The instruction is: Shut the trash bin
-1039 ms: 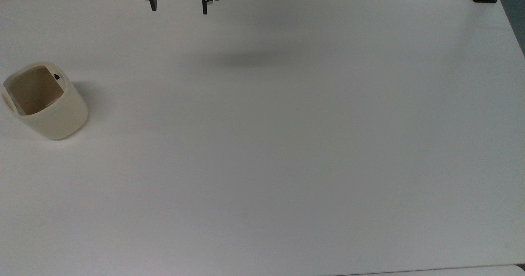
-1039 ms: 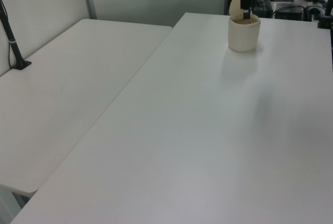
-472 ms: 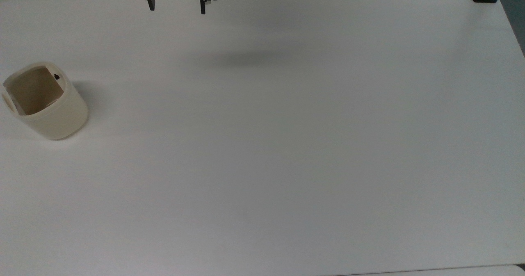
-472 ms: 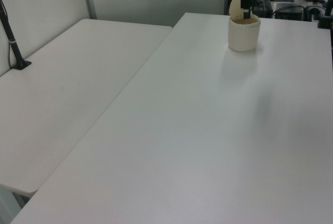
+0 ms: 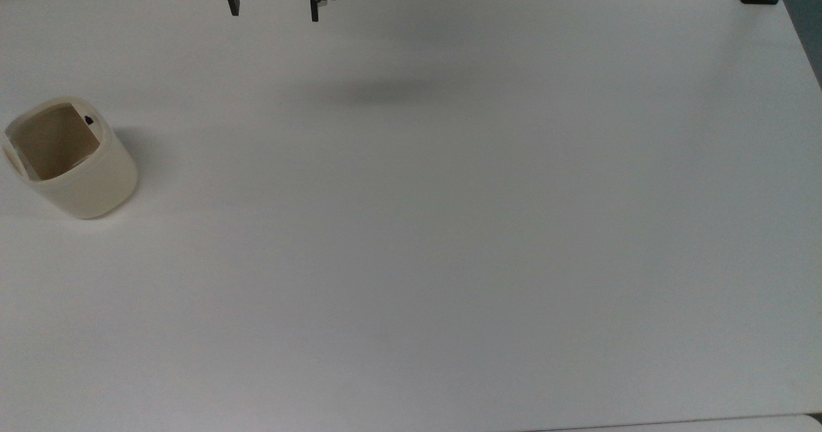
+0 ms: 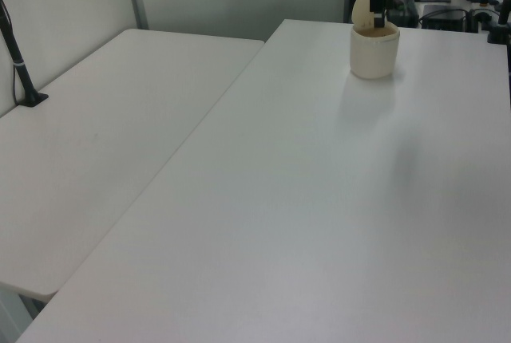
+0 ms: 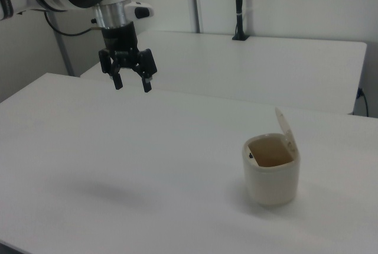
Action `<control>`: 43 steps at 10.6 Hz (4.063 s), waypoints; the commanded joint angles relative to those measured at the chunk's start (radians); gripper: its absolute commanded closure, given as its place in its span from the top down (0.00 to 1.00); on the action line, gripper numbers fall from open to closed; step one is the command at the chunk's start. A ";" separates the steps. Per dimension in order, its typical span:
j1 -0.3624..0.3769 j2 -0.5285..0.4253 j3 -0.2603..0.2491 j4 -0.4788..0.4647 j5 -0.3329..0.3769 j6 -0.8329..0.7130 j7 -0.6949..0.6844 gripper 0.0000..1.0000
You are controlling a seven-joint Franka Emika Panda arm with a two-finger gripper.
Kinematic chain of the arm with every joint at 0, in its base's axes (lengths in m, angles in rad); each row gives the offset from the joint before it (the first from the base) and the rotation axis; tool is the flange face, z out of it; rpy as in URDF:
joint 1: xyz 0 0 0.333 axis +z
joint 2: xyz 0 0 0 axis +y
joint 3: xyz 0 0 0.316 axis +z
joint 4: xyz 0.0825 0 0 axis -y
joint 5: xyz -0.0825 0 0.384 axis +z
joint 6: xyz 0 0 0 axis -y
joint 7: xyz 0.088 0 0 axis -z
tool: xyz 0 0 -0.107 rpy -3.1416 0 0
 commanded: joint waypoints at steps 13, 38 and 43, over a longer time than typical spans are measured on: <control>-0.013 -0.015 -0.006 0.001 0.032 0.042 -0.077 0.00; -0.323 0.261 -0.087 0.001 -0.011 0.970 0.276 0.00; -0.346 0.261 -0.105 -0.002 -0.032 0.970 0.279 0.00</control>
